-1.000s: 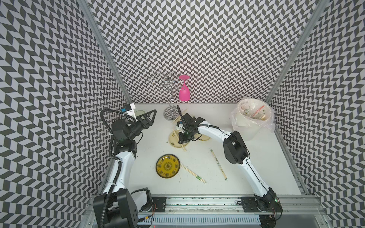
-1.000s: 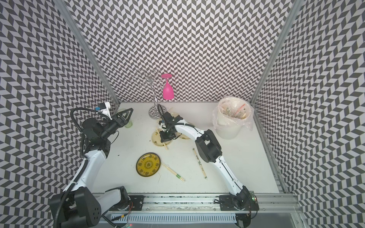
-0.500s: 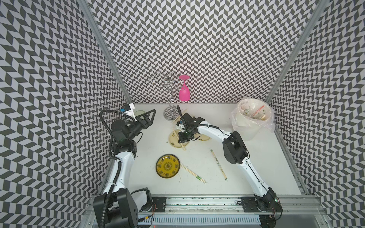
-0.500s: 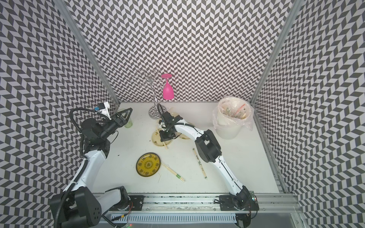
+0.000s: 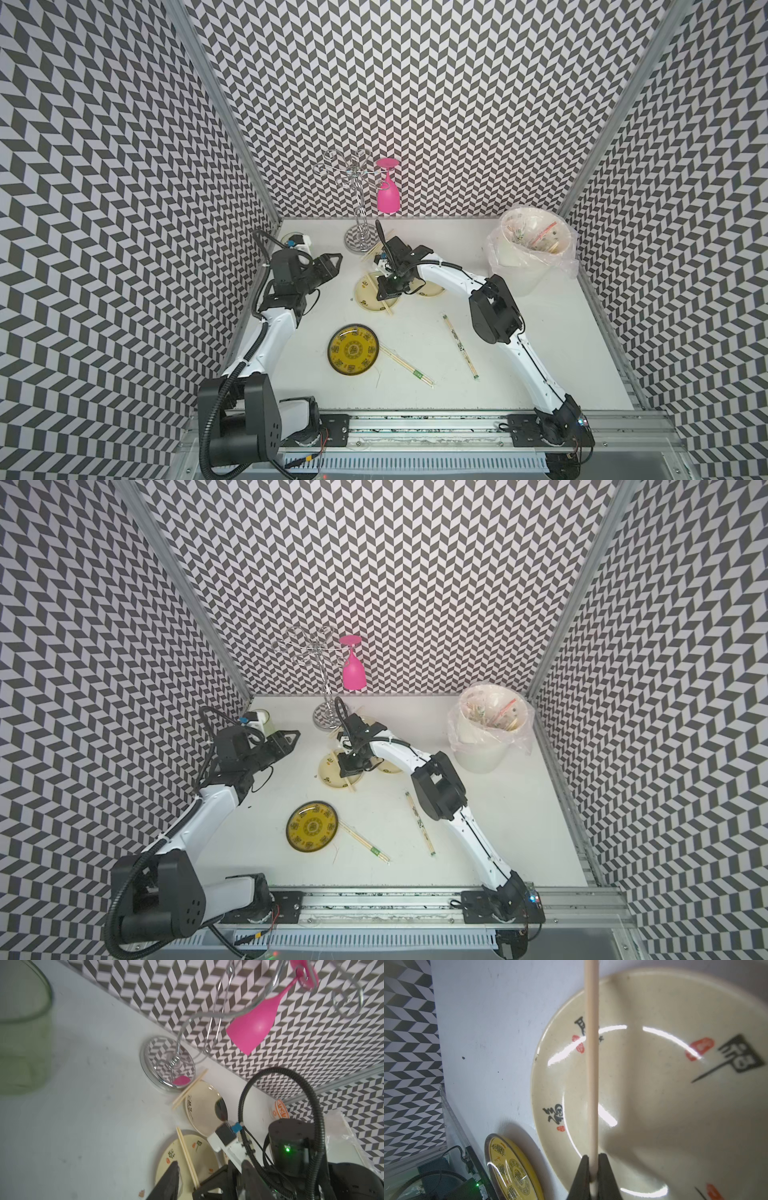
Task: Remove the packaging of disposable chopsticks
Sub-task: Place the disposable chopsticks on the plate.
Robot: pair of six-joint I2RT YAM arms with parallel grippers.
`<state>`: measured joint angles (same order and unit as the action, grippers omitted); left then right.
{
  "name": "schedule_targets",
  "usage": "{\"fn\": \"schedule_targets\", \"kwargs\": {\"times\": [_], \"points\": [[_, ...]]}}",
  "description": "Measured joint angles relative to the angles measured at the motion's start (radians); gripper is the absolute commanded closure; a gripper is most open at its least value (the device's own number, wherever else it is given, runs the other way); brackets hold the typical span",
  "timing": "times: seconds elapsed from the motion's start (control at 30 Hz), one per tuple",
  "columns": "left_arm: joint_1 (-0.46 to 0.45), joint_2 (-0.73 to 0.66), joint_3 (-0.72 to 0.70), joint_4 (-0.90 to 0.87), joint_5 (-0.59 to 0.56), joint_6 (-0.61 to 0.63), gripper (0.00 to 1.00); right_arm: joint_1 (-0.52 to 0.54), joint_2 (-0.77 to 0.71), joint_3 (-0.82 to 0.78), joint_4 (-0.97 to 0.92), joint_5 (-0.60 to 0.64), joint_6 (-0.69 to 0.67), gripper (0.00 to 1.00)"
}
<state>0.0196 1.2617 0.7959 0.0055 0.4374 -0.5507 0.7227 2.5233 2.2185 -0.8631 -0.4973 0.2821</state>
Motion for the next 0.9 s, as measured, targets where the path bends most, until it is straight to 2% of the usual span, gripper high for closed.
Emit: {"fn": "schedule_targets", "kwargs": {"times": [0.1,0.27,0.3,0.37,0.47,0.63,0.9], "points": [[-0.080,0.050,0.035,-0.057,-0.070,0.038,0.61,-0.009,0.000,-0.002,0.003,-0.012,0.004,0.90],[-0.131,0.190,0.120,-0.150,-0.161,0.082,0.62,-0.019,0.000,-0.007,0.009,-0.035,0.016,0.90],[-0.139,0.219,0.137,-0.168,-0.172,0.086,0.69,-0.020,0.000,-0.010,0.014,-0.041,0.018,0.90],[-0.151,0.272,0.173,-0.205,-0.185,0.100,0.71,-0.021,0.000,-0.015,0.020,-0.053,0.019,0.90],[-0.173,0.338,0.225,-0.253,-0.197,0.119,0.78,-0.020,0.000,-0.019,0.021,-0.066,0.022,0.89],[-0.208,0.371,0.235,-0.293,-0.233,0.145,0.94,-0.020,0.000,-0.028,0.025,-0.085,0.025,0.89],[-0.254,0.434,0.237,-0.330,-0.285,0.179,0.98,-0.020,0.000,-0.038,0.030,-0.110,0.026,0.88]]}}
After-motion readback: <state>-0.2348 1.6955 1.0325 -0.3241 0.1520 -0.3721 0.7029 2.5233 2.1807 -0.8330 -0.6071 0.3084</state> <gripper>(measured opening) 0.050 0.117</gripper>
